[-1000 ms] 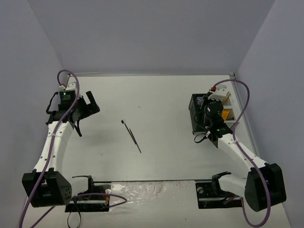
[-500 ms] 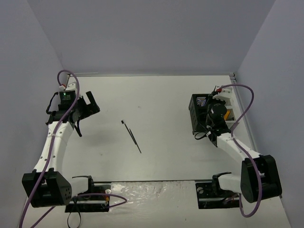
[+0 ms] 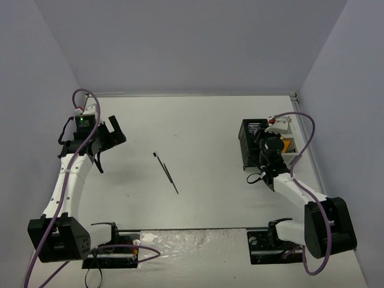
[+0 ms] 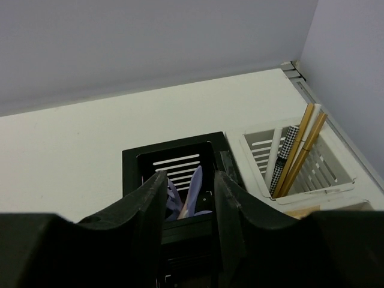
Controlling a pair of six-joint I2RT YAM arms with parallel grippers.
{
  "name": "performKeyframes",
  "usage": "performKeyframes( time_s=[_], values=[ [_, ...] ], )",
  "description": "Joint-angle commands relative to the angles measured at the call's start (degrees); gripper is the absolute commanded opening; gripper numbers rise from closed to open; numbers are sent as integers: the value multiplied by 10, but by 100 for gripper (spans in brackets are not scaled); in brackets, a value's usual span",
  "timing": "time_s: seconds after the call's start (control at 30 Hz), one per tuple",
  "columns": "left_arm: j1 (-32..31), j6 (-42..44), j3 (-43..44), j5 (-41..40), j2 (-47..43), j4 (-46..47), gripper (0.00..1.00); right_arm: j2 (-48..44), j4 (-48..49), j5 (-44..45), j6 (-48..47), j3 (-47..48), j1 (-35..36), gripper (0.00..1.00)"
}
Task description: Organize the makeup
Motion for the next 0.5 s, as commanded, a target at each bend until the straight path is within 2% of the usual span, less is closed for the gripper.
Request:
performKeyframes(
  time_s=[0.0, 0.1, 0.17, 0.37, 0.47],
  values=[
    [0, -2, 26, 6, -12, 24, 97, -76, -30, -46, 10, 30, 0, 41],
    [1, -2, 26, 6, -12, 24, 97, -106, -105, -89, 17, 60, 4, 47],
    [1, -2, 26, 6, -12, 24, 97, -100, -182, -127, 25, 121, 17, 50],
    [2, -1, 27, 4, -12, 21, 97, 9, -420, -129, 37, 265, 135, 56],
    [1, -1, 27, 1, -11, 20, 97, 78, -476, -142, 55, 317, 196, 56]
  ],
)
